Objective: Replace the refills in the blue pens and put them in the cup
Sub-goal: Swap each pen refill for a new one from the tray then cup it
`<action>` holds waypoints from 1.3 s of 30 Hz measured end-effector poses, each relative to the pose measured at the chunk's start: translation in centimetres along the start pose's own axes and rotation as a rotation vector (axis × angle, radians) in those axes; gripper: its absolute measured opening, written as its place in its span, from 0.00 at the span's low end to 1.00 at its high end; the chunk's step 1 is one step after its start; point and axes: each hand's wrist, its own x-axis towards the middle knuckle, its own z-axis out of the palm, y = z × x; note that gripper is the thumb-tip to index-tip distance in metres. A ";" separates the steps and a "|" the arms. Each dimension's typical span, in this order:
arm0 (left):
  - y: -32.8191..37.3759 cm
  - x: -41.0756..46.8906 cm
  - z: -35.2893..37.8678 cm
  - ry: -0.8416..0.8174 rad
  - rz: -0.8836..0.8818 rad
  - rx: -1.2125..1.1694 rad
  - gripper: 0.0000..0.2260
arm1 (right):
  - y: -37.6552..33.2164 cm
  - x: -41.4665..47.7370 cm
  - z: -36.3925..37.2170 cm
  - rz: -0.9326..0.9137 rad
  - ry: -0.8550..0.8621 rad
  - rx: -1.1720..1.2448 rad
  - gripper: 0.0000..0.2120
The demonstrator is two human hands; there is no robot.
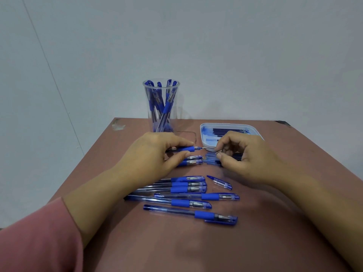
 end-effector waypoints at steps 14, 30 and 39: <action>0.5 -0.1 0.3 -0.018 0.032 -0.027 0.11 | -0.6 0.1 0.8 -0.042 0.028 0.084 0.14; 0.7 -0.2 0.5 -0.026 0.058 -0.011 0.12 | -0.1 0.2 1.1 -0.218 0.069 -0.158 0.06; 0.8 -0.1 0.5 -0.026 0.076 -0.013 0.12 | 0.2 0.4 1.4 -0.275 0.061 -0.205 0.07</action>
